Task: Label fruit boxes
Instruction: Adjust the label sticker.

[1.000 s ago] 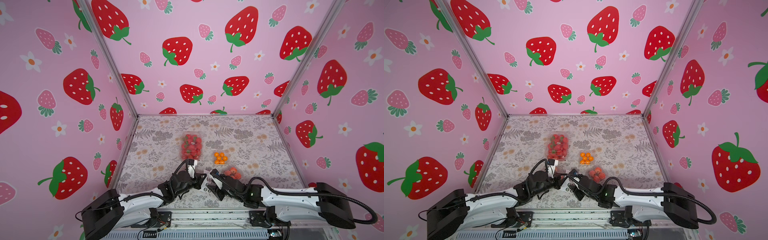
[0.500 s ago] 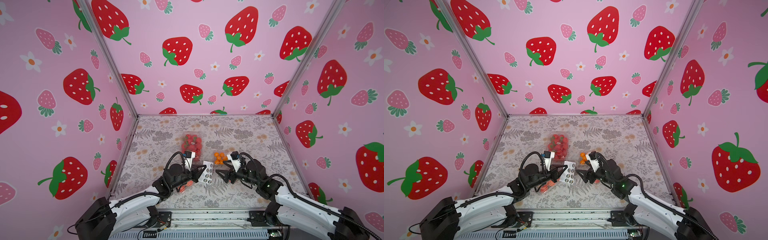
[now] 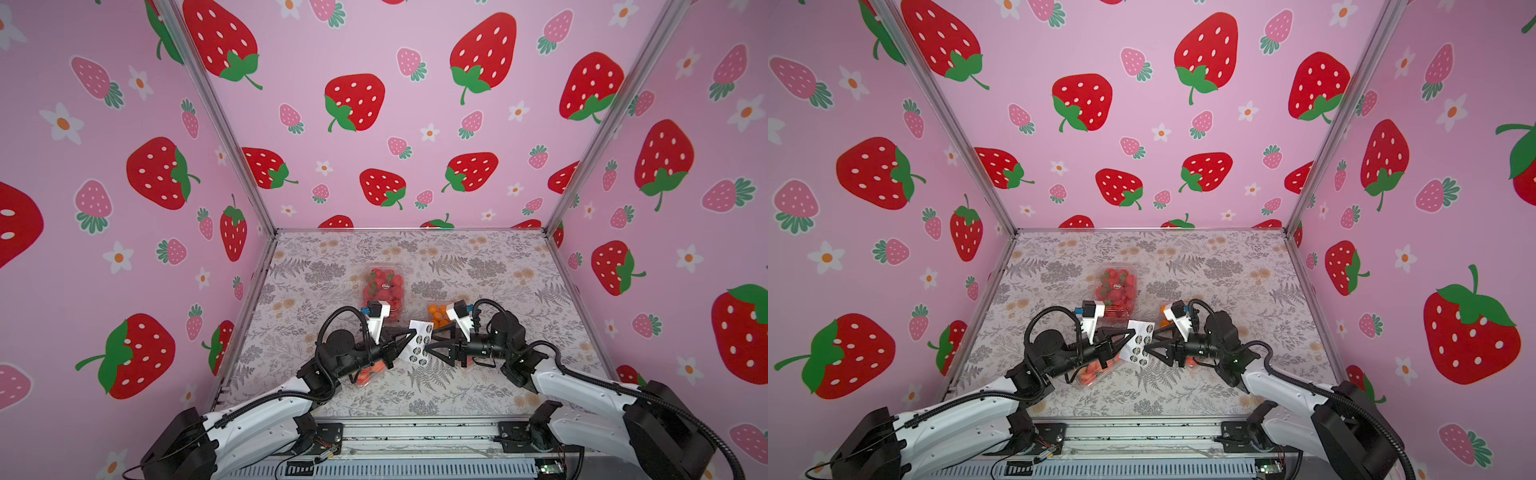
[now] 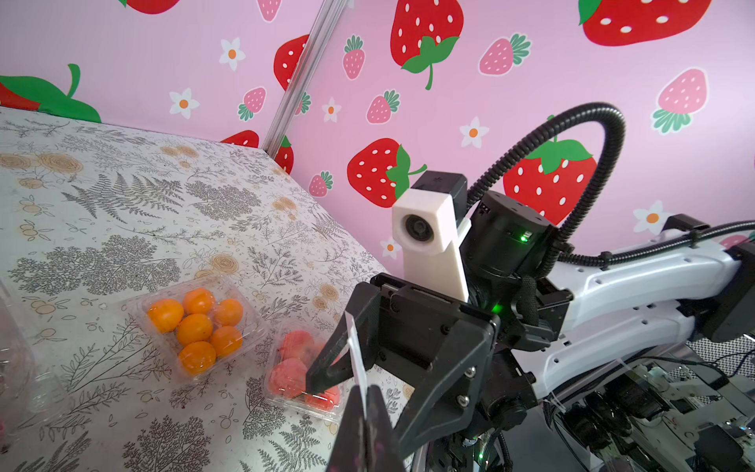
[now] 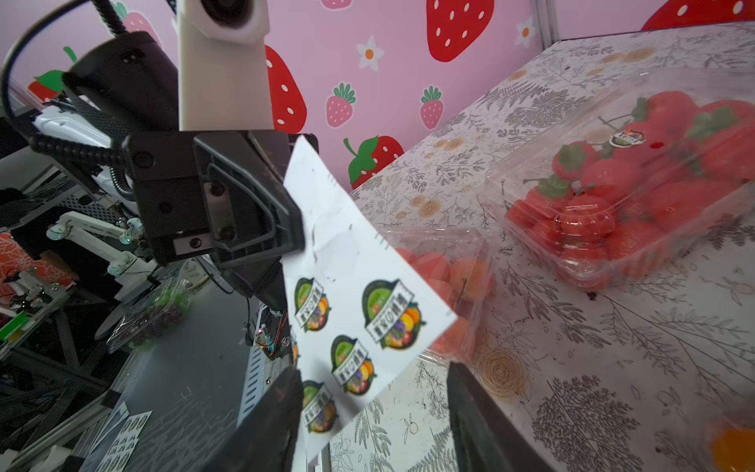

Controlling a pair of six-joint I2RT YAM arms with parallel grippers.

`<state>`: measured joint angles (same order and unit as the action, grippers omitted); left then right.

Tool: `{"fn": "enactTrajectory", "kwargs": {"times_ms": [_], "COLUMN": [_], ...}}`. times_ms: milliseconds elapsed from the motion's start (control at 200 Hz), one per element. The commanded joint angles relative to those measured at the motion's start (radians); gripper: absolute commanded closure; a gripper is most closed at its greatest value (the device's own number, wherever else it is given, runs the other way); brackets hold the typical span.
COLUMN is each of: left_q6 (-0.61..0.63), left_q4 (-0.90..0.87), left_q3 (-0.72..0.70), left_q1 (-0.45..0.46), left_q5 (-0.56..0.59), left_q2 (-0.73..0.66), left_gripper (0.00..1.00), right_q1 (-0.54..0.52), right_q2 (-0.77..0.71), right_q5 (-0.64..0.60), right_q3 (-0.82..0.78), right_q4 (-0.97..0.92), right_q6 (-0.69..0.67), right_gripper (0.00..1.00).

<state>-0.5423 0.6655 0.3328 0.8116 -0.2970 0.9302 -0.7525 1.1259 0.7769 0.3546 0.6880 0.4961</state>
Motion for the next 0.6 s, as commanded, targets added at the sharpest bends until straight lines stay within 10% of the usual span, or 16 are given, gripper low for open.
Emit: {"fn": "enactTrajectory", "kwargs": {"times_ms": [0, 445, 590], "left_q6": [0.029, 0.012, 0.016], "left_q4": [0.041, 0.095, 0.125], "left_q3": [0.034, 0.019, -0.018], "left_q1": [-0.002, -0.006, -0.011], "left_q5": [-0.013, 0.011, 0.007], "left_q2": [0.024, 0.091, 0.058], "left_gripper": [1.00, 1.00, 1.00], "right_q1": [0.002, 0.010, 0.010], "right_q2": [-0.004, 0.020, 0.020], "right_q5": [0.063, 0.045, -0.005], "right_q3": [0.025, 0.034, 0.021], "right_q4": [0.093, 0.070, 0.065], "right_q6": [0.015, -0.010, 0.007], "right_gripper": [0.51, 0.90, 0.34]}}
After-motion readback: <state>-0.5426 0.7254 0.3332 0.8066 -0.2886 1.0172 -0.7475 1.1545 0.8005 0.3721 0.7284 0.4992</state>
